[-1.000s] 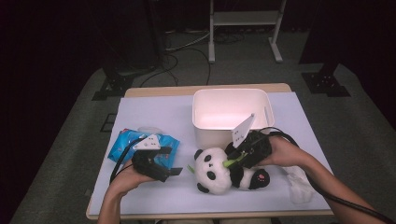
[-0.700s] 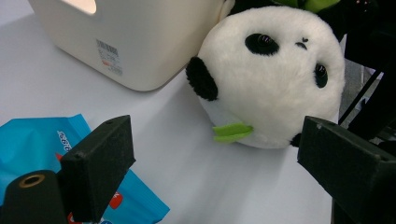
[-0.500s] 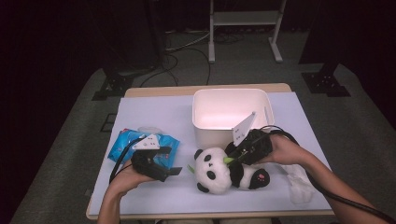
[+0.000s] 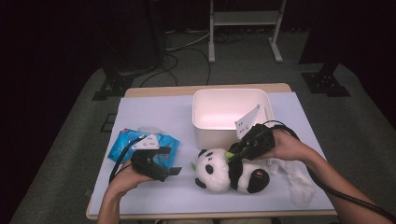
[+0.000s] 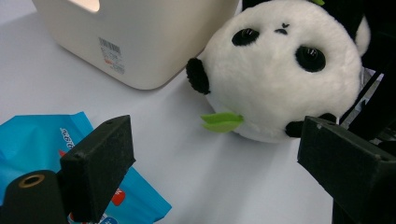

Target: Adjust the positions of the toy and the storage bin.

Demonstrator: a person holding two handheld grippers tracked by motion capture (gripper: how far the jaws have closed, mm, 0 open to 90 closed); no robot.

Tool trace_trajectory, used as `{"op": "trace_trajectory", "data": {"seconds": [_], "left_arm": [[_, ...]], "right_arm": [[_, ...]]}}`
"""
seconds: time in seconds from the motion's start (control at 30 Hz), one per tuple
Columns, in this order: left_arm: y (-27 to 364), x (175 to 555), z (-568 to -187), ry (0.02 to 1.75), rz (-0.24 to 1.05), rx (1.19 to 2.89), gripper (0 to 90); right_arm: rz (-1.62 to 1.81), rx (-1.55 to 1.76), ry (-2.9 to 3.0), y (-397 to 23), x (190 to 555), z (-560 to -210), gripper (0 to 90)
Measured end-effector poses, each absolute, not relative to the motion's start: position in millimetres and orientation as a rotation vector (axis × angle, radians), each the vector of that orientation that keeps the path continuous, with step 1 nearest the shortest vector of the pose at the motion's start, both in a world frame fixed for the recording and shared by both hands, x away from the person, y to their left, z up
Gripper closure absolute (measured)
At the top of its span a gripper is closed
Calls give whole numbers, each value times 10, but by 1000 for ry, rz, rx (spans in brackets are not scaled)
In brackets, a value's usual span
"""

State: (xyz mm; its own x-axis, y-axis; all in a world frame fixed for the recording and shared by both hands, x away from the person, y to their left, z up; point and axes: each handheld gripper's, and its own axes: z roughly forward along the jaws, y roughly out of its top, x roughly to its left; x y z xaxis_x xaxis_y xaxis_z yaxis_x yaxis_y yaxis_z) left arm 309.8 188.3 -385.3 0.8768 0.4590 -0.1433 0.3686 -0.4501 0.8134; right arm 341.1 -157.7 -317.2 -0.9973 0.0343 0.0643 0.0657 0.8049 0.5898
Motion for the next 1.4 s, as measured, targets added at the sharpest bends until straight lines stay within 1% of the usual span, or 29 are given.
{"op": "trace_trajectory", "data": {"seconds": [0.37, 1.4], "left_arm": [[1906, 3106, -3861, 605, 122, 2090, 101], [2010, 3156, -3869, 628, 127, 2067, 101]], "right_arm": [[-950, -66, -2919, -1593, 3379, -3088, 749], [-1006, -49, -2924, -1617, 3385, -2626, 750]]}}
